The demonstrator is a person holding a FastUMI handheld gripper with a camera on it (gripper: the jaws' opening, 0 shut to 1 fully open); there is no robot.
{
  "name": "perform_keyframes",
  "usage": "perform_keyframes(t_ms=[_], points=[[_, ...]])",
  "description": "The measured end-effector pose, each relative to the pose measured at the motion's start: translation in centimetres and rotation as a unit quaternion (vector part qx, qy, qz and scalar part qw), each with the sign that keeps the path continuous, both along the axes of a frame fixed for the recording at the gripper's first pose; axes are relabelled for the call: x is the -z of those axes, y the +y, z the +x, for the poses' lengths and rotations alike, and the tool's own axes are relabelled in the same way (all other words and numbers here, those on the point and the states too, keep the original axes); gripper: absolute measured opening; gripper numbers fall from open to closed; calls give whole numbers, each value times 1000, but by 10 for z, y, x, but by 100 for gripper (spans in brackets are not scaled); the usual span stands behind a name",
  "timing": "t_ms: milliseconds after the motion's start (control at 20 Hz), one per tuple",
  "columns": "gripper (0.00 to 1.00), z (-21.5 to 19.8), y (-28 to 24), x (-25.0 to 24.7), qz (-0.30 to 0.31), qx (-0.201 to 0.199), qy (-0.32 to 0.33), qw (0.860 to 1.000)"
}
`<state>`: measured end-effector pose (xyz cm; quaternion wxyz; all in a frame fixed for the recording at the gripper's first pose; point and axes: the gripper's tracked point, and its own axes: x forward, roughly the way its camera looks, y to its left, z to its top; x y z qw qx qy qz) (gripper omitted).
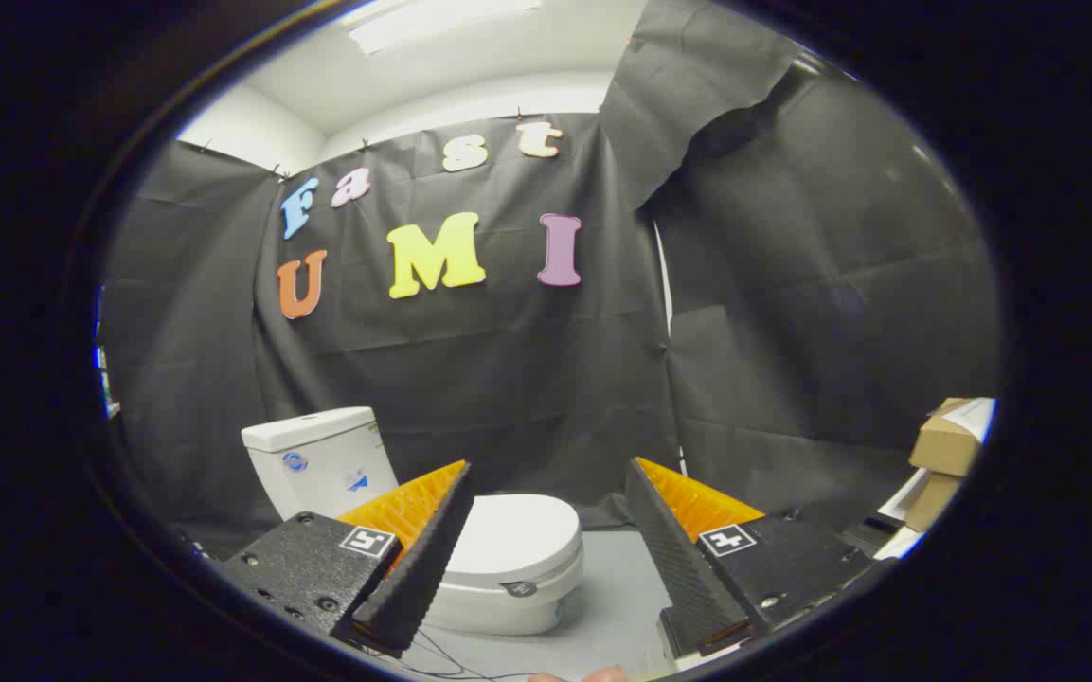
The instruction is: Open the toilet lid.
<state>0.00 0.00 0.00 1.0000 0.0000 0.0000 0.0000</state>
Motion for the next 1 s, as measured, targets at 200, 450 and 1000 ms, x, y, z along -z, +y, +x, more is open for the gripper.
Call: perform_keyframes(t_ms=[200,450,1000], points=[[100,1,4,7,-11,-11,5,1000],[100,-1,14,9,-21,-17,8,1000],[100,-2,27,26,-27,-28,40,998]])
